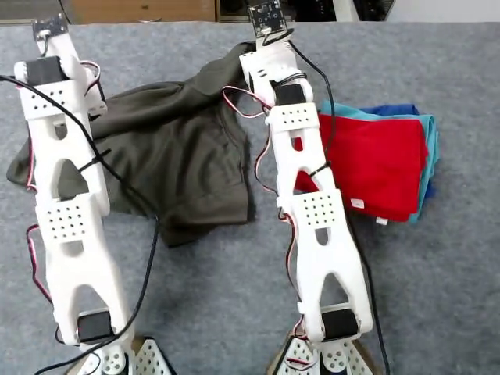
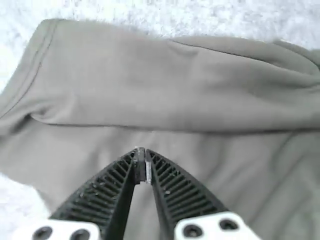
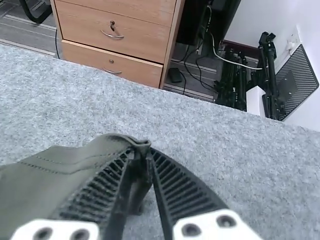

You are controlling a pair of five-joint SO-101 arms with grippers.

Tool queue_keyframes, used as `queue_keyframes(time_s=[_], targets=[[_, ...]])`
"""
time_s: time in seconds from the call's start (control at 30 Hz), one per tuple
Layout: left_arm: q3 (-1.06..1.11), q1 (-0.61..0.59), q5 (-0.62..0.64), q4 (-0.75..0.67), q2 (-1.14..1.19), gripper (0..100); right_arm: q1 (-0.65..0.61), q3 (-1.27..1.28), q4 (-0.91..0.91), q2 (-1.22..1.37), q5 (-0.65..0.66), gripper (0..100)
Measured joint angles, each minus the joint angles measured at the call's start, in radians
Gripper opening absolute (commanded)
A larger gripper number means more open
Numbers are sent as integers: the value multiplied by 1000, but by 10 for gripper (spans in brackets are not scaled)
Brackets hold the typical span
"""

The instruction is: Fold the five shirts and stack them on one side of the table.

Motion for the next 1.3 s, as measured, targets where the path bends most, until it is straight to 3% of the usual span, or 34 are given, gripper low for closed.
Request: queue_keyframes(time_s=[0.2, 0.37, 0.5, 0.73, 1.0, 1.3], targets=[[506, 3, -57, -5, -298, 19, 0, 0, 0, 0, 0, 2], [961, 6, -66, -195, -494, 19, 0, 0, 0, 0, 0, 2], [1109, 17, -64, -295, -503, 19, 0, 0, 0, 0, 0, 2], [1031, 32, 5, -387, -296, 19, 0, 0, 0, 0, 0, 2], [583, 32, 120, -385, -5, 19, 0, 0, 0, 0, 0, 2], [157, 34, 150, -385, 219, 19, 0, 0, 0, 0, 0, 2]])
